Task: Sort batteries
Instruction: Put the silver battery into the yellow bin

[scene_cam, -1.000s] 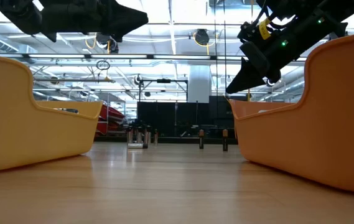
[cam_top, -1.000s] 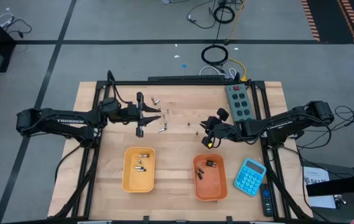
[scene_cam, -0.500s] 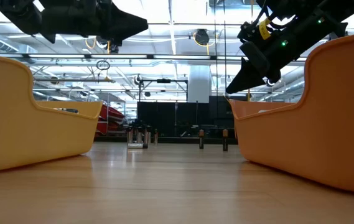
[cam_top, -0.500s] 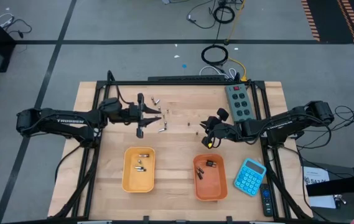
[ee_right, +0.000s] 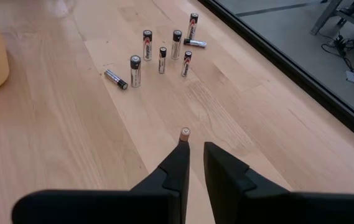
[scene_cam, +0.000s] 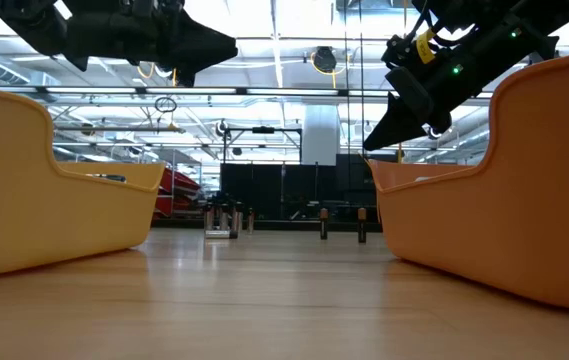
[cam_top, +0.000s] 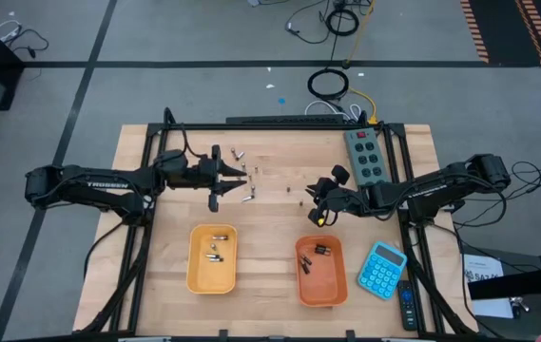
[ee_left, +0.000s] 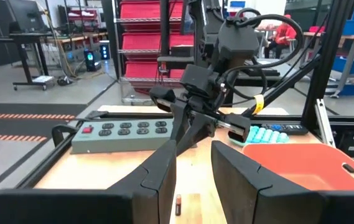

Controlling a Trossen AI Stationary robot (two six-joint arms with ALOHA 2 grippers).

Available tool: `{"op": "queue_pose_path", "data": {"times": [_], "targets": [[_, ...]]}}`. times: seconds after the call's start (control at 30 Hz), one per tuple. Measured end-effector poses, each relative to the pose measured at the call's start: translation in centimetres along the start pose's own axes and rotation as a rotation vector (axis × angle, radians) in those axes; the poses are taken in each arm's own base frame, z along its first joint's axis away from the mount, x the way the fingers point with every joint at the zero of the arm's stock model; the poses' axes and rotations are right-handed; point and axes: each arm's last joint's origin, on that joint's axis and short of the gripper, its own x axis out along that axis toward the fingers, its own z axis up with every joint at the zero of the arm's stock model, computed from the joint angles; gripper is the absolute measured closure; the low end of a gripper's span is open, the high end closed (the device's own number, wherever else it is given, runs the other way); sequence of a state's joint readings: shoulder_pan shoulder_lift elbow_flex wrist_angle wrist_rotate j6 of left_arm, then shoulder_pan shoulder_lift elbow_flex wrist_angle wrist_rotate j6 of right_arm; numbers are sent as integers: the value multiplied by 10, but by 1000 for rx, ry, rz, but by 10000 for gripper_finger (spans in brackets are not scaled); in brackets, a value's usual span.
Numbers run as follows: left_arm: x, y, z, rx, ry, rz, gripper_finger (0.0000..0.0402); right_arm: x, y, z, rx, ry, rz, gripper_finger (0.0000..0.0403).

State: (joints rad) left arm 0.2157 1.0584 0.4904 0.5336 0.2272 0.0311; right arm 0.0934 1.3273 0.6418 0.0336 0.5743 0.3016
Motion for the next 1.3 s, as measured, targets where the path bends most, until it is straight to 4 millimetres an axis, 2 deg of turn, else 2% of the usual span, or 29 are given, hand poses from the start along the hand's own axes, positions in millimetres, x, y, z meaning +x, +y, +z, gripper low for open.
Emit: {"op": "queue_pose_path", "data": {"times": [1.3], "targets": [[0, -1, -3, -7, 34, -23, 290, 0, 0, 0, 0, 0, 0, 364]]}}
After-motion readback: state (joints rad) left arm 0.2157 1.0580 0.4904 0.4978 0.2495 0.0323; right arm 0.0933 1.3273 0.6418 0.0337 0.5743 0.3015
